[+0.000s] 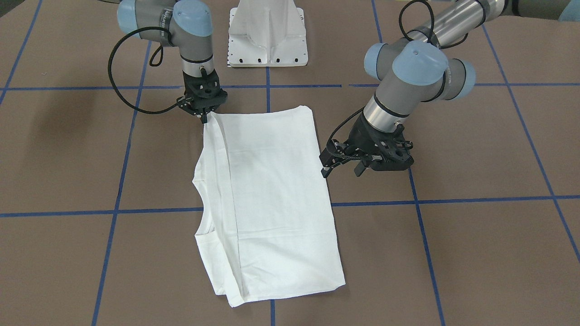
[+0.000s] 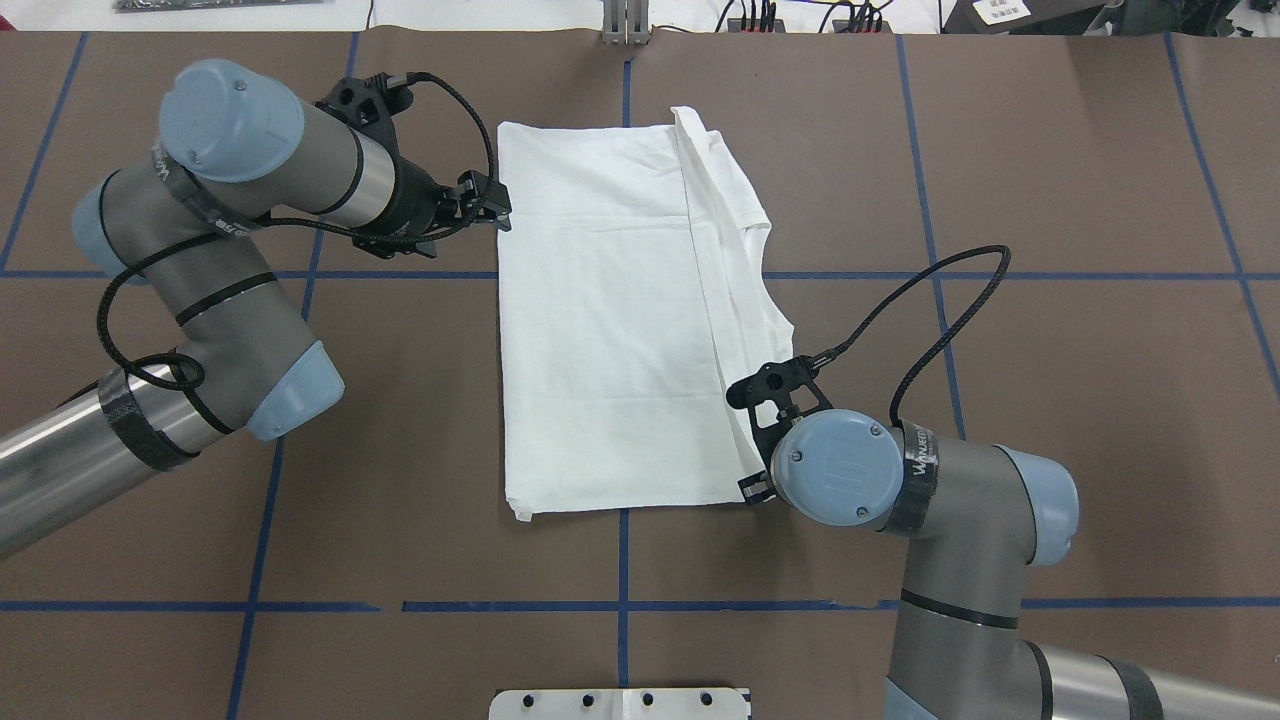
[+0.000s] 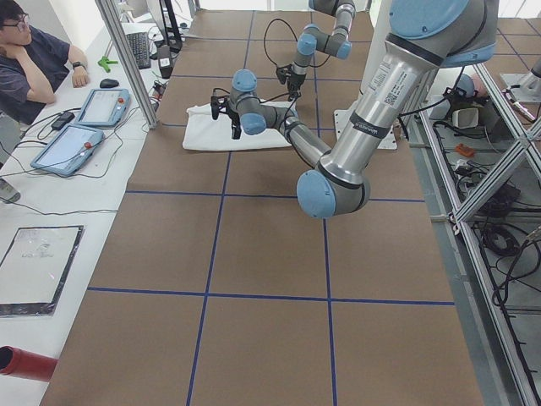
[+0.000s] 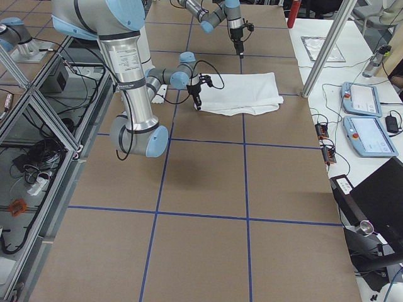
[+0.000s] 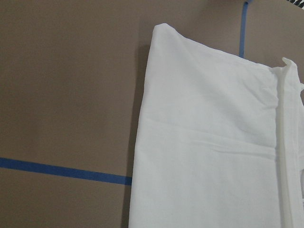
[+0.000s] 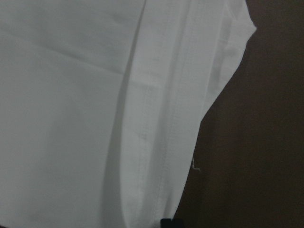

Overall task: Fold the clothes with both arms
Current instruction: 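Grasp the near edge with the right gripper and pull it toward the shirt center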

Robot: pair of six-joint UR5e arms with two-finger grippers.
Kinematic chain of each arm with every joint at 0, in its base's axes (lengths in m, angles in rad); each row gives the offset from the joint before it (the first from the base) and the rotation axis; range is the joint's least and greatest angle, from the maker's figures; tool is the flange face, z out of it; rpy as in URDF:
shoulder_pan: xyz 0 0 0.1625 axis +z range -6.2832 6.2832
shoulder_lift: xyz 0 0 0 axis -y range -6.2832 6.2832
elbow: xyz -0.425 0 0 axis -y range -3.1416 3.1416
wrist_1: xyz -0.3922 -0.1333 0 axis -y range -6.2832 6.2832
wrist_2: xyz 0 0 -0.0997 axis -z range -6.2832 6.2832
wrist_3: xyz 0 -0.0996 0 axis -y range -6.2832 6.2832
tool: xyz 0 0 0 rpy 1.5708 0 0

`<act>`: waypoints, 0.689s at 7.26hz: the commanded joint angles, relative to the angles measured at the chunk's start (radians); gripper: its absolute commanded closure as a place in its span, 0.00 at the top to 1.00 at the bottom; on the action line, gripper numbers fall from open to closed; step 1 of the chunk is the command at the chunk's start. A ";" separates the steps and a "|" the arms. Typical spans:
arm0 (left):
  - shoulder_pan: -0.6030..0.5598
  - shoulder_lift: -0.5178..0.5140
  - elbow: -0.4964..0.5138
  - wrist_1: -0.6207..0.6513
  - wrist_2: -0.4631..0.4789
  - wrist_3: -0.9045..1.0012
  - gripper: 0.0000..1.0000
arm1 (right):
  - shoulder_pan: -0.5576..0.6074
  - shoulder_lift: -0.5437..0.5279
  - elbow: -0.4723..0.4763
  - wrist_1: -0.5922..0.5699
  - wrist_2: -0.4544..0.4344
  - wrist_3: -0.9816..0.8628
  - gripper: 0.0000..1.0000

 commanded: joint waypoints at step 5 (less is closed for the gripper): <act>0.001 0.001 0.018 -0.003 0.000 0.003 1.00 | 0.049 0.047 -0.010 0.016 -0.010 -0.066 1.00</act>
